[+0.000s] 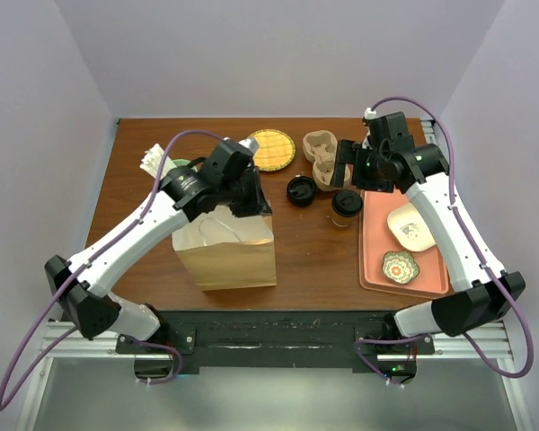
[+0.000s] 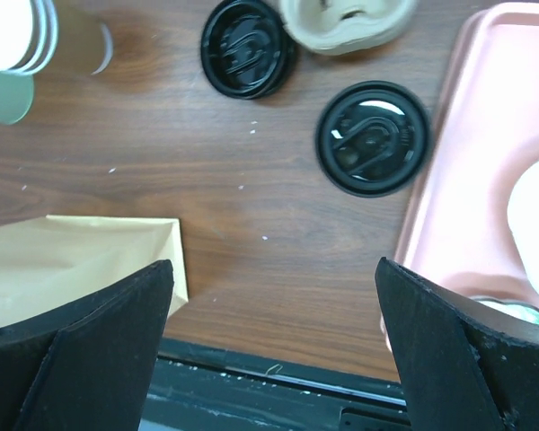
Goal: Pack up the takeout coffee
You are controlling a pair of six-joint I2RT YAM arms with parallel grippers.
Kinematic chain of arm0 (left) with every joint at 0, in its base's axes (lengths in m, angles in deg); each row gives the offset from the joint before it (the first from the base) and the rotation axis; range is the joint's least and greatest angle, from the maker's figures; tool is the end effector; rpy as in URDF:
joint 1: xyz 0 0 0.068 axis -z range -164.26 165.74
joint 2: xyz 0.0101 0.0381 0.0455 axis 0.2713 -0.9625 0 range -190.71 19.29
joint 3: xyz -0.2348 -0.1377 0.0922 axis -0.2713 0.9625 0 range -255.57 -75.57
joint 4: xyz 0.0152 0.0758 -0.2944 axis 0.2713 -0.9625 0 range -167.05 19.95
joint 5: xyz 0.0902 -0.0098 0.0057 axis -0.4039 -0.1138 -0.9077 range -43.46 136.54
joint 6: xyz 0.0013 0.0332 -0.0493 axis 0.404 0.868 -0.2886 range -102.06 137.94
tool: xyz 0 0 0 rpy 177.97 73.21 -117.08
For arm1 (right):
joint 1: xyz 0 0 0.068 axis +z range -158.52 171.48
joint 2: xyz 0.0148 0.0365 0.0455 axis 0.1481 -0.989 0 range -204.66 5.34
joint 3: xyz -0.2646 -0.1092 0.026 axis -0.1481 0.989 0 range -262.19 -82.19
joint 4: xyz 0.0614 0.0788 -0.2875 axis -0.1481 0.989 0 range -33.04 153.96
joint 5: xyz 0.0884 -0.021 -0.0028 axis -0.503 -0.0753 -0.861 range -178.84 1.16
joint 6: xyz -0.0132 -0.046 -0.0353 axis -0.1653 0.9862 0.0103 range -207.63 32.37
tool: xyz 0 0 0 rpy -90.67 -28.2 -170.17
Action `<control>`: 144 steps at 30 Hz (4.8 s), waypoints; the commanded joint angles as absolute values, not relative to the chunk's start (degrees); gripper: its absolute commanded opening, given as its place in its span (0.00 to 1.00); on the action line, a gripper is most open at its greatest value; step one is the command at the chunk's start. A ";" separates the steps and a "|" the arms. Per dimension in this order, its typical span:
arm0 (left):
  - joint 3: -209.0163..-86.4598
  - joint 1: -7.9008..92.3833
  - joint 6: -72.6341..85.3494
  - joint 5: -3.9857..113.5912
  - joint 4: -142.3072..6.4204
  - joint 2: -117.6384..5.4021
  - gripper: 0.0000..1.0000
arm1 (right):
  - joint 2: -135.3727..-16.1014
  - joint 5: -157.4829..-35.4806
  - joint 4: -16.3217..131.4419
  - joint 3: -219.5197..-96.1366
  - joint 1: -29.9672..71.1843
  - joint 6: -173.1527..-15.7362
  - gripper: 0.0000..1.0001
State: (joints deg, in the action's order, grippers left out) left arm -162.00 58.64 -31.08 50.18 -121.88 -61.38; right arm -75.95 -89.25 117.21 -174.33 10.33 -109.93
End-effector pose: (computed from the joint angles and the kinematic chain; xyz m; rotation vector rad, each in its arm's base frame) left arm 0.2466 -0.2330 0.3931 -0.1030 2.5368 -0.7920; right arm 0.3105 0.1063 0.4136 0.0708 2.4597 0.3281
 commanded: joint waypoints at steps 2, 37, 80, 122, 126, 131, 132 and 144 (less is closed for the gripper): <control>-167.59 61.35 -32.16 52.43 -114.26 -66.31 0.02 | -74.20 -83.31 118.66 -176.68 10.55 -112.41 0.99; -171.65 48.44 -14.05 29.15 -133.16 -50.08 0.99 | -115.94 -79.08 103.73 -204.27 9.94 -98.27 0.79; -167.42 48.53 -21.61 26.15 -136.58 -47.25 0.98 | -130.27 -84.36 100.65 -214.12 5.90 -90.88 0.60; -165.39 48.44 -21.96 24.66 -138.16 -45.49 0.97 | -126.93 -82.78 102.67 -211.04 5.98 -91.15 0.31; -165.22 48.52 -22.32 24.66 -138.51 -45.49 0.97 | -126.58 -82.78 103.02 -211.66 5.98 -90.79 0.30; -164.95 48.44 -23.02 24.57 -139.74 -45.75 0.97 | -125.79 -82.51 102.84 -212.18 5.98 -90.62 0.29; -164.69 48.52 -23.28 24.66 -140.01 -45.75 0.97 | -125.62 -82.43 102.84 -212.27 5.90 -90.71 0.29; -164.51 48.44 -24.25 25.18 -140.62 -45.75 0.97 | -124.21 -82.43 101.26 -211.22 5.98 -90.09 0.30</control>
State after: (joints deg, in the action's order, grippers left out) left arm -164.19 48.49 -23.01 26.31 -140.66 -46.45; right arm -129.42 -83.69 102.42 -209.61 6.05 -91.09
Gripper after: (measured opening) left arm 0.969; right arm 0.400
